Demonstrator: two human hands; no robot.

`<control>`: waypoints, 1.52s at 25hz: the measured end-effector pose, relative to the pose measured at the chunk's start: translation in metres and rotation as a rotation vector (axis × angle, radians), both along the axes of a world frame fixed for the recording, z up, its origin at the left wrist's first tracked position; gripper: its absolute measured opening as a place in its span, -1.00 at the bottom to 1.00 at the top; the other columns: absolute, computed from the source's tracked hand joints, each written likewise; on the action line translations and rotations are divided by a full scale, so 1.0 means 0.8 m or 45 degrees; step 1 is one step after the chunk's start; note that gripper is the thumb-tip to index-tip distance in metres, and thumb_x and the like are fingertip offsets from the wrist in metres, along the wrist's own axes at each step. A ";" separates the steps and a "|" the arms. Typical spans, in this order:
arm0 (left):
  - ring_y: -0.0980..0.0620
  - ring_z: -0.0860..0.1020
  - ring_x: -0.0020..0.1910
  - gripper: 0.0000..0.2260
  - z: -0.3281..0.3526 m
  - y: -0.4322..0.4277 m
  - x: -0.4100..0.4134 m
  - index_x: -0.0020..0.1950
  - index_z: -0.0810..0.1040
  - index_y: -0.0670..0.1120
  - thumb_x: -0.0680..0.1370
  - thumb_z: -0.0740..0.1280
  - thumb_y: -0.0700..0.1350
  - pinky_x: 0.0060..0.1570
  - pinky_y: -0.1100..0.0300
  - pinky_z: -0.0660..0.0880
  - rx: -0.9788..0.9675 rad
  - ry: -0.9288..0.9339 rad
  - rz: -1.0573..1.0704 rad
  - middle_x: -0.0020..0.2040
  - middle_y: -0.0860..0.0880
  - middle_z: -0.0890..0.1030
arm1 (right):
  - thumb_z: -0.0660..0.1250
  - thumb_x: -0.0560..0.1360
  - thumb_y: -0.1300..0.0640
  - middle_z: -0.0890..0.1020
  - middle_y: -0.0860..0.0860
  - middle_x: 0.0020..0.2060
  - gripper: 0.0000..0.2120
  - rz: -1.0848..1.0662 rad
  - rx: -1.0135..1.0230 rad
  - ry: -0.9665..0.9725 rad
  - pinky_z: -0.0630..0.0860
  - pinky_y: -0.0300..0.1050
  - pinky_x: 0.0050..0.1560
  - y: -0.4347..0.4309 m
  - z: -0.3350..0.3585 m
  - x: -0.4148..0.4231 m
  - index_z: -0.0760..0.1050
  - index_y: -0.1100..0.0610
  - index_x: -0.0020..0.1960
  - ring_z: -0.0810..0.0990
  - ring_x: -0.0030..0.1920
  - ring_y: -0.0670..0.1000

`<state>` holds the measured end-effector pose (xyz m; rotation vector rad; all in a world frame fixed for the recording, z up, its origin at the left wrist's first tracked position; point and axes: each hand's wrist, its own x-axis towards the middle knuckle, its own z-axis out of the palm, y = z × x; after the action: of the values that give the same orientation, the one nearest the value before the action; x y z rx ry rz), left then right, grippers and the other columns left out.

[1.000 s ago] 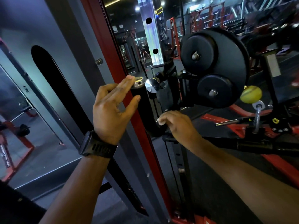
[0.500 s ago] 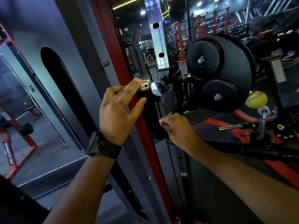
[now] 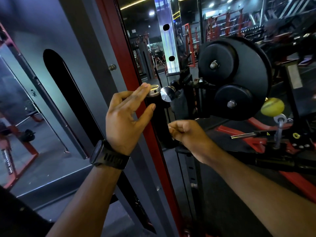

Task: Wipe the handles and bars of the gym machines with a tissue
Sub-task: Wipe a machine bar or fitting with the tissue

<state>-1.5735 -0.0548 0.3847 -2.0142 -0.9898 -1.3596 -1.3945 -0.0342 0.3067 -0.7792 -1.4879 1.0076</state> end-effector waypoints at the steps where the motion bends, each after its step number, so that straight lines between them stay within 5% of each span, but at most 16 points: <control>1: 0.18 0.41 0.12 -0.59 0.000 0.000 0.000 0.37 0.52 -0.03 0.54 0.39 0.00 0.15 0.53 0.31 0.007 0.003 0.000 0.25 0.17 0.50 | 0.30 0.61 0.19 0.70 0.21 -0.08 -0.83 0.011 -0.011 0.013 0.59 0.04 0.11 0.000 0.004 0.000 0.63 0.24 0.08 0.67 0.02 0.20; 7: 0.24 0.36 0.12 -0.60 -0.001 0.001 0.000 0.37 0.52 -0.04 0.54 0.37 0.01 0.15 0.54 0.30 0.015 -0.005 -0.006 0.26 0.16 0.50 | 0.32 0.61 0.21 0.72 0.13 -0.02 -0.83 0.070 0.044 0.163 0.57 0.00 0.22 0.004 0.027 0.001 0.62 0.24 0.13 0.69 0.07 0.09; 11: 0.23 0.36 0.11 -0.61 -0.001 0.002 0.000 0.36 0.53 -0.06 0.54 0.39 -0.01 0.14 0.53 0.32 0.030 -0.013 -0.024 0.24 0.16 0.51 | 0.36 0.57 0.28 0.68 -0.05 -0.17 -0.90 -0.027 0.285 -0.360 0.57 -0.20 -0.05 0.006 -0.001 0.017 0.64 0.21 0.04 0.66 -0.10 -0.11; 14: 0.17 0.41 0.11 -0.60 -0.002 0.003 0.000 0.36 0.53 -0.06 0.54 0.40 -0.02 0.14 0.51 0.33 0.025 -0.013 -0.027 0.25 0.16 0.50 | 0.38 0.53 0.33 0.62 -0.21 -0.17 -0.86 -0.191 0.604 -0.764 0.51 -0.21 -0.02 0.018 -0.019 0.022 0.65 0.16 0.00 0.56 -0.12 -0.22; 17: 0.16 0.41 0.10 -0.59 -0.001 0.002 -0.001 0.37 0.52 -0.06 0.54 0.40 -0.02 0.13 0.51 0.33 0.009 0.002 -0.019 0.26 0.16 0.50 | 0.33 0.53 0.38 0.67 -0.06 0.04 -0.76 -0.315 0.665 -0.997 0.48 -0.09 0.17 0.035 -0.025 0.035 0.66 0.15 0.09 0.44 0.04 -0.13; 24: 0.08 0.46 0.10 -0.59 -0.001 0.000 -0.001 0.38 0.52 -0.06 0.54 0.39 -0.01 0.13 0.49 0.34 -0.006 0.012 -0.006 0.27 0.15 0.50 | 0.36 0.45 0.46 0.68 0.07 0.00 -0.74 -0.579 0.808 -0.981 0.58 -0.04 0.05 0.058 -0.041 0.034 0.66 0.22 0.06 0.57 0.04 0.08; 27: 0.15 0.41 0.12 -0.60 -0.002 -0.001 -0.001 0.37 0.52 -0.06 0.55 0.38 -0.01 0.16 0.51 0.32 -0.009 0.014 -0.004 0.28 0.15 0.50 | 0.35 0.51 0.37 0.67 0.06 -0.01 -0.80 -0.760 0.555 -0.731 0.53 -0.24 0.04 0.054 -0.052 0.029 0.66 0.21 0.08 0.59 0.00 0.02; 29: 0.13 0.44 0.11 -0.60 -0.002 -0.002 0.000 0.38 0.52 -0.04 0.55 0.39 -0.01 0.15 0.50 0.34 -0.022 -0.003 -0.005 0.28 0.16 0.50 | 0.38 0.52 0.33 0.67 0.02 -0.06 -0.84 -0.919 0.297 -0.356 0.46 -0.47 -0.06 0.042 -0.065 0.015 0.67 0.21 0.06 0.60 -0.10 -0.11; 34: 0.09 0.48 0.13 -0.59 -0.004 -0.005 0.002 0.39 0.51 -0.03 0.55 0.40 -0.02 0.16 0.55 0.29 -0.053 0.013 0.069 0.29 0.18 0.47 | 0.38 0.58 0.16 0.72 -0.04 -0.04 -0.84 -0.680 -0.385 0.755 0.57 -0.23 0.11 0.011 -0.068 -0.037 0.67 0.16 0.10 0.67 0.04 -0.14; 38: 0.13 0.45 0.13 -0.59 0.000 -0.005 0.001 0.39 0.51 -0.04 0.54 0.43 -0.06 0.16 0.54 0.30 -0.061 0.005 0.058 0.30 0.16 0.48 | 0.32 0.61 0.22 0.70 -0.06 -0.01 -0.85 -0.718 -0.330 0.840 0.57 -0.23 0.15 0.011 -0.066 -0.046 0.65 0.14 0.11 0.66 0.08 -0.12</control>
<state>-1.5728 -0.0585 0.3843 -2.0157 -1.0700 -1.3195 -1.4312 -0.0250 0.2540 -0.8704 -0.5319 0.9009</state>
